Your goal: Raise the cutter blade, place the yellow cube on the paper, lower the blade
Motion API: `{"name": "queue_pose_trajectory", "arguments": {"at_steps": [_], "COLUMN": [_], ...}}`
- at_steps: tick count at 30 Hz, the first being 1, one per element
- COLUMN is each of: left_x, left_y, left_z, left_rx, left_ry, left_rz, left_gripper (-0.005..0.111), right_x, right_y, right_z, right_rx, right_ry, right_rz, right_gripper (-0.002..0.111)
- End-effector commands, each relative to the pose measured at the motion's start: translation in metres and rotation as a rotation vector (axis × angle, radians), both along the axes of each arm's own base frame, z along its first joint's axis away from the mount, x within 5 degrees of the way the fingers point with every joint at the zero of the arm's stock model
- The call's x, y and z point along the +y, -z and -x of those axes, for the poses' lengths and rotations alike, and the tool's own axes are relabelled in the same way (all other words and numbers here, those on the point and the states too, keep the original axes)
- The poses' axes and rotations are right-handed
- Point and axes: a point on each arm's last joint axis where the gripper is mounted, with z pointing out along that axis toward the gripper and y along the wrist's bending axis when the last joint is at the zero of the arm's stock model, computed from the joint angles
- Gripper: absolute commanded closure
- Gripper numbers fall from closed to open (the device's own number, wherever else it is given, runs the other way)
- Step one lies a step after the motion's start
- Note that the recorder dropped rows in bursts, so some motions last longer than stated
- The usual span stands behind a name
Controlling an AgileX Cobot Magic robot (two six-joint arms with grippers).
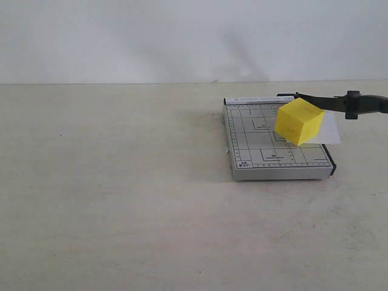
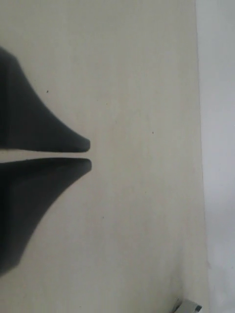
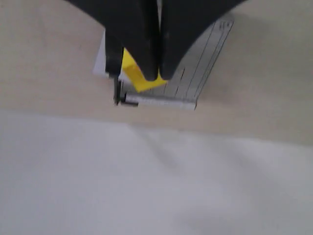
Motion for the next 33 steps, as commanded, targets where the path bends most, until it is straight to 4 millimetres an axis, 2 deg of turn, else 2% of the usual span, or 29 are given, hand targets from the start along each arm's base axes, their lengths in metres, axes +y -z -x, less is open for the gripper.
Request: {"name": "queue_pose_trajectory", "arguments": {"at_steps": [1, 5, 8, 11, 13, 23, 26, 27, 28, 29, 33], "left_x": [-0.002, -0.002, -0.002, -0.002, -0.002, -0.002, -0.002, -0.002, -0.002, -0.002, -0.002], "left_y": [0.003, 0.003, 0.003, 0.002, 0.001, -0.001, -0.001, -0.001, -0.001, -0.001, -0.001], "left_z": [0.002, 0.002, 0.002, 0.001, 0.001, 0.000, 0.000, 0.000, 0.000, 0.000, 0.000], "left_rx": [0.014, 0.015, 0.010, -0.001, -0.008, -0.031, -0.031, -0.030, -0.030, -0.030, -0.030], "left_ry": [0.043, 0.043, 0.043, 0.042, 0.041, 0.037, 0.037, 0.036, 0.035, 0.035, 0.035], "left_rz": [-0.033, -0.033, -0.033, -0.032, -0.032, -0.021, -0.021, -0.016, -0.014, -0.014, -0.014], "left_gripper": [0.102, 0.102, 0.102, 0.102, 0.102, 0.102, 0.102, 0.102, 0.102, 0.102, 0.102], "right_x": [-0.005, -0.007, -0.006, -0.005, -0.006, -0.009, -0.010, -0.010, -0.009, -0.009, -0.009], "right_y": [-0.003, -0.007, -0.006, 0.000, 0.005, 0.034, 0.039, 0.040, 0.040, 0.040, 0.042], "right_z": [-0.047, -0.073, -0.086, -0.097, -0.105, -0.128, -0.131, -0.130, -0.129, -0.128, -0.126], "right_rx": [0.331, 0.460, 0.527, 0.569, 0.585, 0.698, 0.725, 0.734, 0.743, 0.753, 0.787], "right_ry": [0.008, -0.008, -0.030, -0.034, 0.001, 0.060, 0.076, 0.074, 0.071, 0.069, 0.059], "right_rz": [0.081, 0.134, 0.134, 0.130, 0.100, 0.068, 0.057, 0.057, 0.058, 0.061, 0.067], "right_gripper": [0.108, 0.105, 0.088, 0.063, 0.056, 0.058, 0.070, 0.085, 0.093, 0.109, 0.108]}}
